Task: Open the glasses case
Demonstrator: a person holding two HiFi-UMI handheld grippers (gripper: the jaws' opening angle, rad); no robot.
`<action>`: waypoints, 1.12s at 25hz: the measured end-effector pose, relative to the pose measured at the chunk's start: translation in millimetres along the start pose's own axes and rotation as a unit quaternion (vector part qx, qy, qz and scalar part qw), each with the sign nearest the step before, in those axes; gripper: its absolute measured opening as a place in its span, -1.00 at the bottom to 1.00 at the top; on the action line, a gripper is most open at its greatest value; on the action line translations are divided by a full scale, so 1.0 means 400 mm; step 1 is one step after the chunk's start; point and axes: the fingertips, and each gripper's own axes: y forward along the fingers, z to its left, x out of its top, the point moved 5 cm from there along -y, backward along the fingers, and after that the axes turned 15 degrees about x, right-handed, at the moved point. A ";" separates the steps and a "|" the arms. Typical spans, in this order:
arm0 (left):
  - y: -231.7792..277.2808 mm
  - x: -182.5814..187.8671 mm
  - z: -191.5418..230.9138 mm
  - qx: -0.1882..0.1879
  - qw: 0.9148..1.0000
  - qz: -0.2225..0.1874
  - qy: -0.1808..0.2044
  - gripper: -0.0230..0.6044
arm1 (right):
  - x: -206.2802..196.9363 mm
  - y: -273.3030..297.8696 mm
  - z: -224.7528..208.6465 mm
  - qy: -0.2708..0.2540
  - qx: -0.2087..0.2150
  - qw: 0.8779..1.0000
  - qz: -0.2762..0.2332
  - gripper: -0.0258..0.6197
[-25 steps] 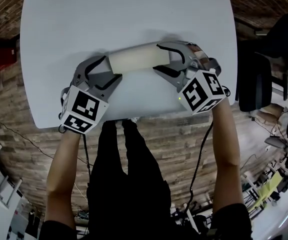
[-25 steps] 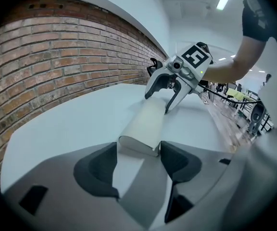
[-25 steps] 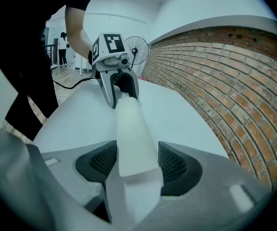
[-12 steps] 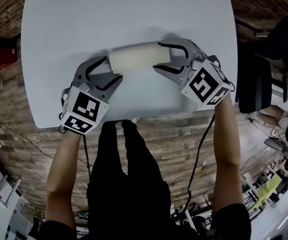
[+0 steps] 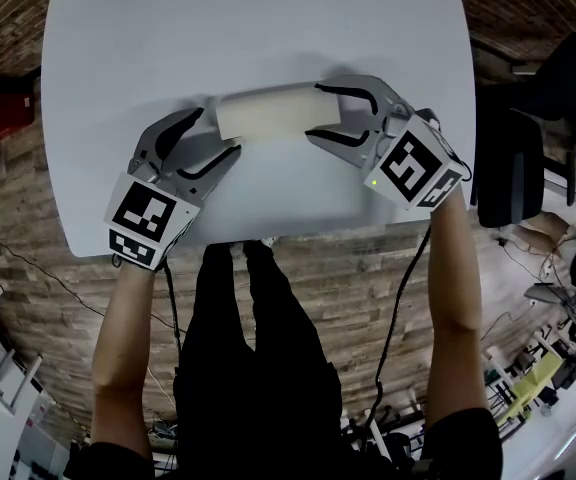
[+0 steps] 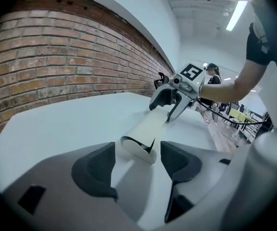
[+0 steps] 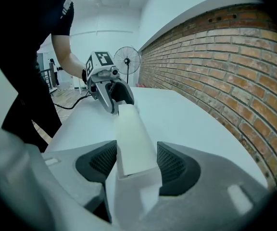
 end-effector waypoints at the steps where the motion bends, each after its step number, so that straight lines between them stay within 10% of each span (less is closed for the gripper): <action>1: 0.001 0.000 0.000 0.005 1.000 0.001 0.003 -0.03 | 0.000 0.000 0.000 0.001 0.000 1.000 0.000 -0.14; 28: 0.004 -0.002 0.003 0.055 0.998 -0.005 0.013 -0.04 | 0.019 -0.020 -0.015 0.023 -0.003 0.999 -0.029 -0.20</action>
